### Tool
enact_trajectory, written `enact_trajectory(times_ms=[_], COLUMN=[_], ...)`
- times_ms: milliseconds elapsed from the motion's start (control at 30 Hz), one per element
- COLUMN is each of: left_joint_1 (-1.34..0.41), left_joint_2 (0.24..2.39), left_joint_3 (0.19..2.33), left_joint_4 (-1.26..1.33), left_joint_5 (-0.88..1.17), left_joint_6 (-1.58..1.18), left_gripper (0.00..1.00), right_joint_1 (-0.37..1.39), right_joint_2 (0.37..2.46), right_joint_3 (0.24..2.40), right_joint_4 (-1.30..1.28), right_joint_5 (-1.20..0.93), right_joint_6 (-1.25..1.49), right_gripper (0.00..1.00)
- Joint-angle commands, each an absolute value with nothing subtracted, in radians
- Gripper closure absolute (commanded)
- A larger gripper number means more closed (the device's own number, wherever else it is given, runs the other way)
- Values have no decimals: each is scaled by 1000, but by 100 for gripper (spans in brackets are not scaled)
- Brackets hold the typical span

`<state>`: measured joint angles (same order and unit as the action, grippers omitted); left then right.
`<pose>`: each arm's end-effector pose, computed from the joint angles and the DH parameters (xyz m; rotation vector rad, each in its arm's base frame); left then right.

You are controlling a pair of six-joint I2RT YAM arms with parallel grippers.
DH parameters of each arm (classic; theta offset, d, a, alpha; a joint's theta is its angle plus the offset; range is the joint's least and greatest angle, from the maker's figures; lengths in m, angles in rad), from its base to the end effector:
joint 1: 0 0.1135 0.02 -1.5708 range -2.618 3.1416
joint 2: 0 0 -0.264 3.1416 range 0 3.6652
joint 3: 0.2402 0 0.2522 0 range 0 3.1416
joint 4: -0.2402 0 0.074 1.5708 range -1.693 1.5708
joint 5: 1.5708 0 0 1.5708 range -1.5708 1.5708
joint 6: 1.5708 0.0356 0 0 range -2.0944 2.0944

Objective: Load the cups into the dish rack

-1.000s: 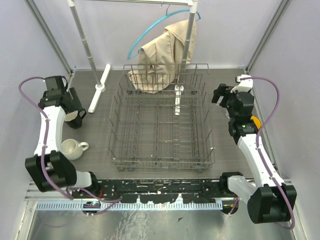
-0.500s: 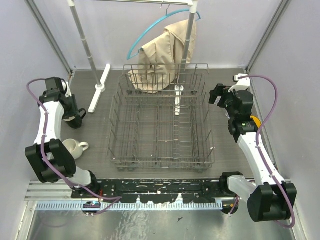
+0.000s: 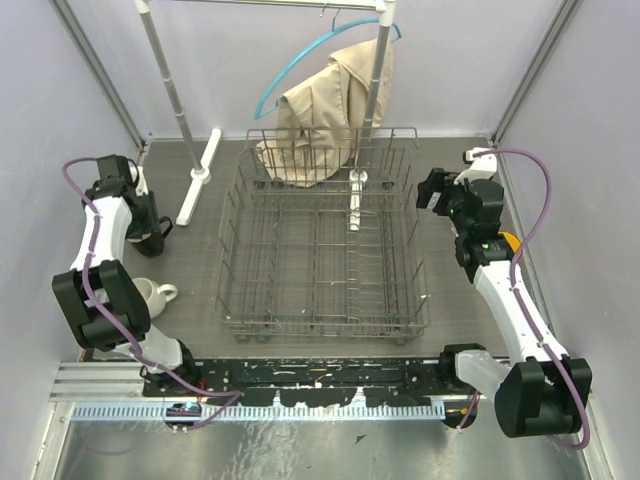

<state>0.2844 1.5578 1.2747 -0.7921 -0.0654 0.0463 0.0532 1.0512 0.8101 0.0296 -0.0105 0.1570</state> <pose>0.3071 0.0922 0.2703 -0.3373 2.6352 0.1963 0.2479 0.0136 0.3194 0.0851 1.7831 0.1606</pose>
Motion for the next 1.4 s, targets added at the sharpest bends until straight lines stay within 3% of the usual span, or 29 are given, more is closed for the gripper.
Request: enact_trajectory(times_ms=[0, 800, 1267, 1367], left_joint_1=[287, 287, 287, 287], left_joint_2=[1589, 1695, 1695, 1658], left_joint_3=[1310, 1248, 1271, 1293], left_joint_4=[-743, -656, -679, -710], left_joint_5=[-92, -126, -96, -69], left_joint_6=[56, 41, 20, 3], left_gripper=[53, 59, 100, 100], right_joint_1=[57, 58, 58, 58], right_joint_2=[1060, 1104, 1099, 1089], right_joint_3=[828, 832, 867, 887], right_joint_4=[96, 119, 82, 52], right_joint_5=[-25, -47, -63, -67], right_joint_6=[157, 149, 172, 181], right_gripper=[13, 13, 13, 14])
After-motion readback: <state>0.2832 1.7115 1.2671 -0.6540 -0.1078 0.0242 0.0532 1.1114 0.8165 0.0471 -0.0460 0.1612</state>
